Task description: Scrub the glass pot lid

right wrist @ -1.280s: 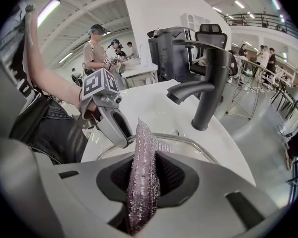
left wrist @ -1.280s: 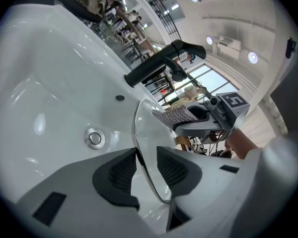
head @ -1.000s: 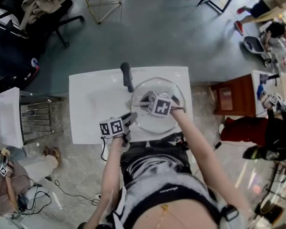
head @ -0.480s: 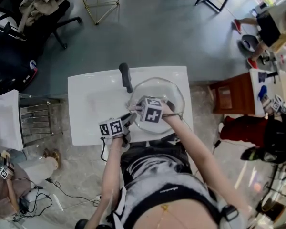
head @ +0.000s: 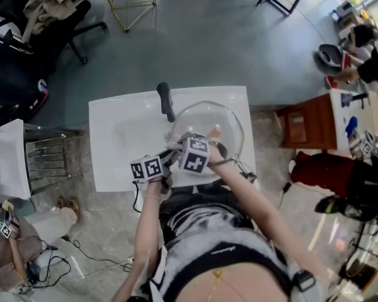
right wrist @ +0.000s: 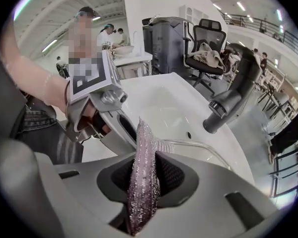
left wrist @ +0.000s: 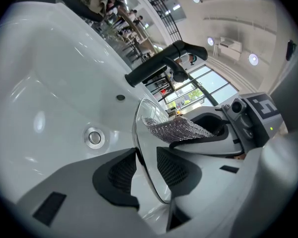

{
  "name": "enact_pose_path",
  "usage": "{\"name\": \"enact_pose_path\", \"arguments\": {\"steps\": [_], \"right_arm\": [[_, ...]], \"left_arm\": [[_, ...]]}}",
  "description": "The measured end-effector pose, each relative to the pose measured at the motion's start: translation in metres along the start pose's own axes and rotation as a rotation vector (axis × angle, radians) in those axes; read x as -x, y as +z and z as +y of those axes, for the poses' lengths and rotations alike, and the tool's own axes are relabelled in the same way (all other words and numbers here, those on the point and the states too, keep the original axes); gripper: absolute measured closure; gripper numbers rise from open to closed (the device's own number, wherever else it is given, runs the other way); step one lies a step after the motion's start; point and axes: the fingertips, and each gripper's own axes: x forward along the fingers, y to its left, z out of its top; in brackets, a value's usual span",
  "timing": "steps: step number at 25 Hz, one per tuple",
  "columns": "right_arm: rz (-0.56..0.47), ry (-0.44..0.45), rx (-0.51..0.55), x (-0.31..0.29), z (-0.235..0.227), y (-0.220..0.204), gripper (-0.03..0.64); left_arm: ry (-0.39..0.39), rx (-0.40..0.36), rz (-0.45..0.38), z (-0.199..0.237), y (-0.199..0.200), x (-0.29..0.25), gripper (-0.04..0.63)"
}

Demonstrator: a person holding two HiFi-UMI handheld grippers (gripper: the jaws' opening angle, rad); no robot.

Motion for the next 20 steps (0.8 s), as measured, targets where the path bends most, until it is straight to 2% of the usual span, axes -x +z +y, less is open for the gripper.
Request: {"name": "enact_pose_path", "arguments": {"steps": [4,10,16,20], "right_arm": [[-0.014,-0.026,-0.03,0.0,0.001,-0.006,0.534],[-0.005,-0.075,-0.017,0.005,0.008,-0.018,0.531],[-0.058,-0.031,-0.14,0.015,0.014,-0.029,0.532],[-0.064,-0.025,-0.159,0.017,0.019,-0.031,0.532]], "left_arm": [[-0.001,-0.007,0.004,-0.001,-0.001,-0.001,0.465],[-0.006,-0.005,0.006,-0.002,0.0,-0.001,0.466],[-0.006,-0.002,0.012,-0.001,-0.002,0.001,0.468],[-0.001,-0.001,0.011,-0.001,-0.002,0.001,0.468]]}}
